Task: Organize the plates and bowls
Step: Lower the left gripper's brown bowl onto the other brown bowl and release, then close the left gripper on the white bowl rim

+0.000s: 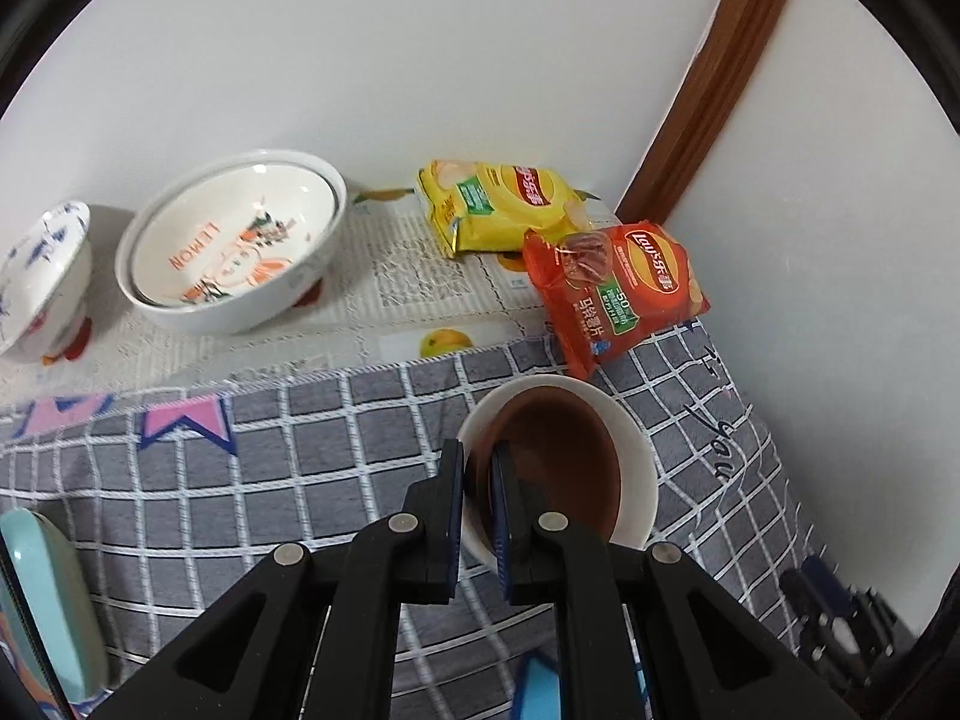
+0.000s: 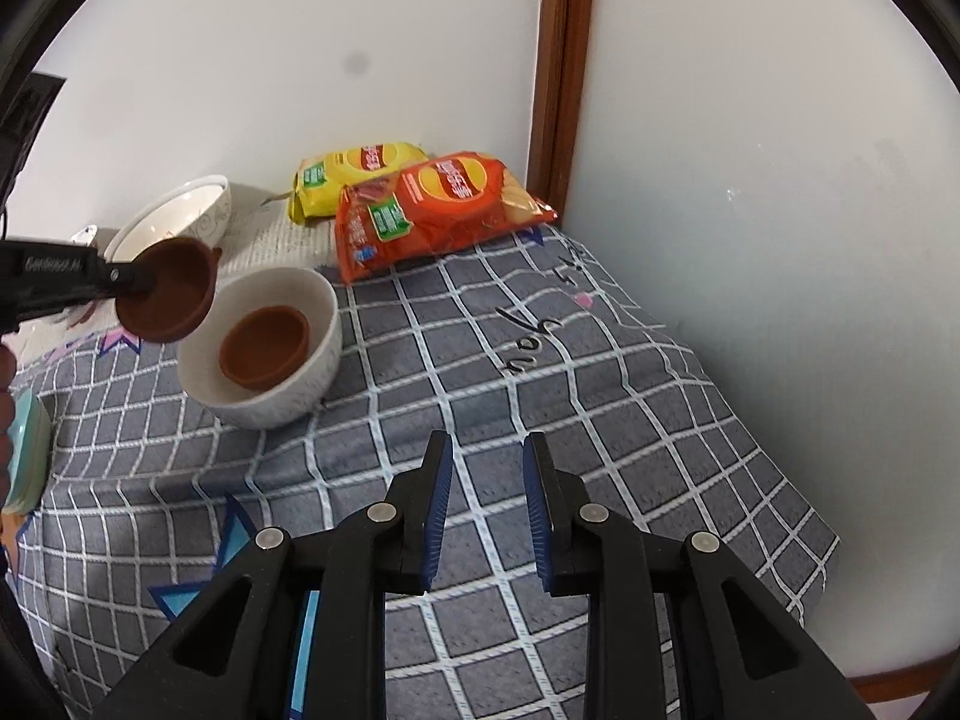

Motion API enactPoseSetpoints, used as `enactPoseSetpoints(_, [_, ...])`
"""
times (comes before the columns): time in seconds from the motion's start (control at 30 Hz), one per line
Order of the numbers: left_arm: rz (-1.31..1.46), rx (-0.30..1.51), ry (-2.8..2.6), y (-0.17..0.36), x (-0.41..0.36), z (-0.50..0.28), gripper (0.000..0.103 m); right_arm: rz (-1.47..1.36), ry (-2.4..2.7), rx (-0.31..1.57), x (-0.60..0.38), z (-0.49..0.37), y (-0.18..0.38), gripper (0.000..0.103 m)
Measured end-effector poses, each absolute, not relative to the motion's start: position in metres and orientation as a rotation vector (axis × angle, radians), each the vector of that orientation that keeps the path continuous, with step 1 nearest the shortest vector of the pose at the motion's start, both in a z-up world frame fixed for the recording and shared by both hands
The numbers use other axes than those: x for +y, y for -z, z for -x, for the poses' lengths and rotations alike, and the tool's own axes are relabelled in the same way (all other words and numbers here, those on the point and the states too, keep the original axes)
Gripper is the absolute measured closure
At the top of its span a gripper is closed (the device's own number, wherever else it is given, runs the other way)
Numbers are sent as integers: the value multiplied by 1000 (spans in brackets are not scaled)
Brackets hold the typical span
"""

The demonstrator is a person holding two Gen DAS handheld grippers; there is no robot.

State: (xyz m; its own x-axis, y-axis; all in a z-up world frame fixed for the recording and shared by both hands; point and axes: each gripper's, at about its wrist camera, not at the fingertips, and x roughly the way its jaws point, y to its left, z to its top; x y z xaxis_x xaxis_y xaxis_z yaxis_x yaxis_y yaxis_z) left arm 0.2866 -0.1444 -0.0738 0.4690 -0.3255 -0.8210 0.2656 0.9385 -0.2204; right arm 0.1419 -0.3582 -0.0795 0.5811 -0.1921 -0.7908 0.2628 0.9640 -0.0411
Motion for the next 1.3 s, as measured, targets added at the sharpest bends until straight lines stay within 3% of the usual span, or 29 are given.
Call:
enactPoseSetpoints(0.7, [160,1115,383,122,-165,-311,93,-117,292,939,-371,-144,103,79])
enactPoseSetpoints(1.3, [189,1122,379,126,-166,-311,92,-95,275,957,-366,-142,105,78])
